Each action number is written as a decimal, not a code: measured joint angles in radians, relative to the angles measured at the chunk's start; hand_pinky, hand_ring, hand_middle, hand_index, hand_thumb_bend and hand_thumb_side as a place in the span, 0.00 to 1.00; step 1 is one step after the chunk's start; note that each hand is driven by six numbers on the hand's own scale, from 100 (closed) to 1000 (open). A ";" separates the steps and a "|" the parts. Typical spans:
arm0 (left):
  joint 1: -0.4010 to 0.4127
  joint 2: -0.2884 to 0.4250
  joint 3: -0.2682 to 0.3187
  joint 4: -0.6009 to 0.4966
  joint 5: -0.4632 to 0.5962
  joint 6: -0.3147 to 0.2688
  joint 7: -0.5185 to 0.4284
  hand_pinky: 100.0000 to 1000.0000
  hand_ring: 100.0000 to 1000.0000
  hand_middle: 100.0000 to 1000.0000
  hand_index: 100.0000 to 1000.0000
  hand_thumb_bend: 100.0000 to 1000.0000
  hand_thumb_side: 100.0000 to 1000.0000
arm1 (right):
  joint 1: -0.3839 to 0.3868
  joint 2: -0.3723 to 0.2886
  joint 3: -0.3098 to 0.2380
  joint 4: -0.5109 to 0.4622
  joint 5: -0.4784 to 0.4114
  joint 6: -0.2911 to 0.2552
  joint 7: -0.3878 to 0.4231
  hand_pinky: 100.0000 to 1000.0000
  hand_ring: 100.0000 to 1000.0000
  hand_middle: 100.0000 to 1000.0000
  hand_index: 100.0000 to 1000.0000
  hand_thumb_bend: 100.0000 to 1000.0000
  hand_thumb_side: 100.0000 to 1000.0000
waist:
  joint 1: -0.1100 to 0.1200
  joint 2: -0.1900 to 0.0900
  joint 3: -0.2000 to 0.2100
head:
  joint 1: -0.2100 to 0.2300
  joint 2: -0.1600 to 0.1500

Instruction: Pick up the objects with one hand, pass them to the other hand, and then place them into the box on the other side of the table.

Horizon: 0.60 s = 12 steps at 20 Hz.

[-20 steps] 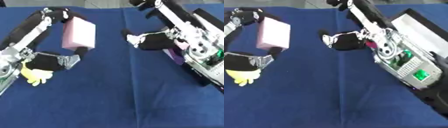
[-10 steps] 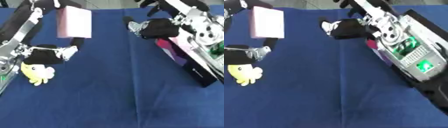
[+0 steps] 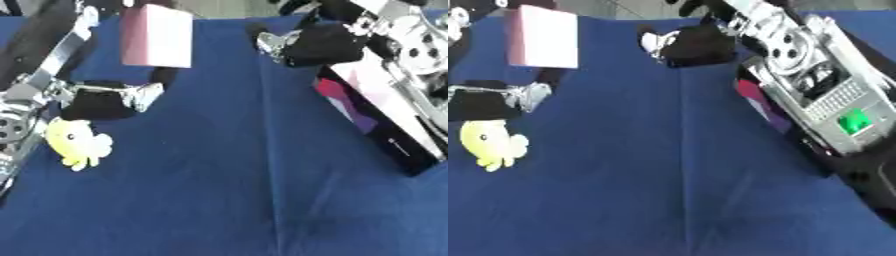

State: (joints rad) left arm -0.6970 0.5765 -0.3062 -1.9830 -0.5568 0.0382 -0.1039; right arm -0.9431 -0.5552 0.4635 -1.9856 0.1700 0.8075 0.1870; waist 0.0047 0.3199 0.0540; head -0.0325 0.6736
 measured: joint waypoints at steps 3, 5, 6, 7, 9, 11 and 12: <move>-0.011 -0.015 0.004 0.002 -0.045 0.042 -0.042 0.65 0.59 0.51 0.58 0.10 0.00 | -0.005 0.013 0.002 0.000 -0.009 0.025 -0.016 0.65 0.80 0.76 0.82 0.13 0.31 | 0.000 0.000 0.001 | 0.000 0.000; -0.016 -0.027 0.003 0.011 -0.074 0.067 -0.054 0.65 0.59 0.51 0.58 0.11 0.00 | -0.007 0.021 0.007 0.000 -0.019 0.039 -0.029 0.64 0.80 0.76 0.82 0.13 0.32 | 0.000 0.000 0.001 | 0.000 0.000; -0.017 -0.033 0.001 0.018 -0.090 0.078 -0.053 0.65 0.59 0.51 0.58 0.11 0.00 | -0.007 0.025 0.010 0.000 -0.025 0.044 -0.035 0.64 0.80 0.76 0.82 0.12 0.33 | 0.000 0.000 0.001 | 0.000 0.000; -0.019 -0.039 -0.004 0.027 -0.105 0.086 -0.048 0.64 0.59 0.51 0.58 0.12 0.00 | -0.007 0.028 0.013 0.000 -0.031 0.050 -0.041 0.64 0.80 0.76 0.82 0.11 0.34 | 0.000 0.000 0.001 | 0.000 0.000; -0.024 -0.053 -0.013 0.047 -0.134 0.102 -0.030 0.64 0.59 0.51 0.58 0.12 0.00 | -0.008 0.038 0.017 0.000 -0.045 0.058 -0.052 0.64 0.80 0.76 0.82 0.10 0.36 | -0.001 0.000 0.001 | 0.000 0.000; -0.025 -0.067 -0.023 0.070 -0.166 0.114 -0.005 0.64 0.59 0.51 0.58 0.13 0.00 | -0.008 0.046 0.019 0.000 -0.064 0.063 -0.062 0.63 0.80 0.76 0.82 0.08 0.38 | -0.002 0.000 0.001 | 0.000 -0.003; -0.025 -0.074 -0.029 0.083 -0.181 0.118 0.009 0.64 0.59 0.51 0.57 0.13 0.00 | -0.008 0.050 0.019 0.000 -0.073 0.064 -0.066 0.63 0.80 0.76 0.82 0.08 0.39 | -0.003 0.000 0.001 | 0.000 -0.004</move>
State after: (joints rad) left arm -0.7223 0.5027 -0.3354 -1.9000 -0.7374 0.1561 -0.0951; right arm -0.9513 -0.5048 0.4825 -1.9856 0.0966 0.8715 0.1206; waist 0.0017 0.3199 0.0555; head -0.0325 0.6691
